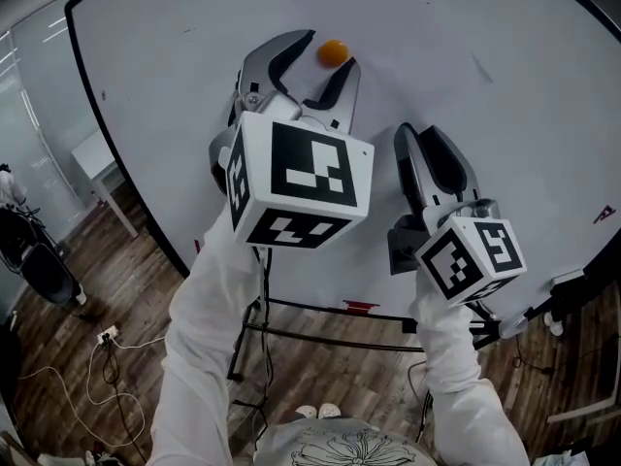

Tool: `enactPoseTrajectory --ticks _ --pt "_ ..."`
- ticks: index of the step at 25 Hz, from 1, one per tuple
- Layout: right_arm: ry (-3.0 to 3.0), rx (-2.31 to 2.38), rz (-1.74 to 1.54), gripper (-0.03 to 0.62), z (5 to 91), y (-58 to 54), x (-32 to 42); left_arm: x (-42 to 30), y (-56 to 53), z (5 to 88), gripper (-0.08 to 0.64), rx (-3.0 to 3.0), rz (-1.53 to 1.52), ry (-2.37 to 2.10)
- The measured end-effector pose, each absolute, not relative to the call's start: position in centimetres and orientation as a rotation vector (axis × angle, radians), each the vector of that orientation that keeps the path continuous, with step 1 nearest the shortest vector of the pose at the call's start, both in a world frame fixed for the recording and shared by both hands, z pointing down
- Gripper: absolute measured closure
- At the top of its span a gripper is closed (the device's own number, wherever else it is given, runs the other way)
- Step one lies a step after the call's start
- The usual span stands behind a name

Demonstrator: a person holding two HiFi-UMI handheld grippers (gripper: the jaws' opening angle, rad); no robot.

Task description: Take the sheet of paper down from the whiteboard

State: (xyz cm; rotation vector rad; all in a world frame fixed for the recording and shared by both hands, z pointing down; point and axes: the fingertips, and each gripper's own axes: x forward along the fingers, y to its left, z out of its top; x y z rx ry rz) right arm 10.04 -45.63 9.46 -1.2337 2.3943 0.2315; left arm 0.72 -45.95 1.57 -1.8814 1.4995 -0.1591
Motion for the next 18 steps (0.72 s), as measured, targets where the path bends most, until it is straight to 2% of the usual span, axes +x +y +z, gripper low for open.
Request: enactPoseTrajectory --ticks 7,9,12,18 --pt "2.356 -1.243 0.233 0.509 8.6 -45.9 10.5 1.4 -46.8 1.8 0.382 -1.865 -0.217 1.484" --pt "2.340 -1.257 0.234 0.534 8.4 -46.1 10.7 1.5 -46.8 1.9 0.384 -1.871 -0.219 1.481" --pt "2.319 -1.287 0.238 0.575 8.4 -46.3 11.1 1.7 -46.8 1.9 0.408 -1.876 -0.217 1.479" --pt "2.310 -1.314 0.246 0.589 8.6 -46.3 11.1 1.5 -46.7 1.9 0.442 -1.886 -0.208 1.479"
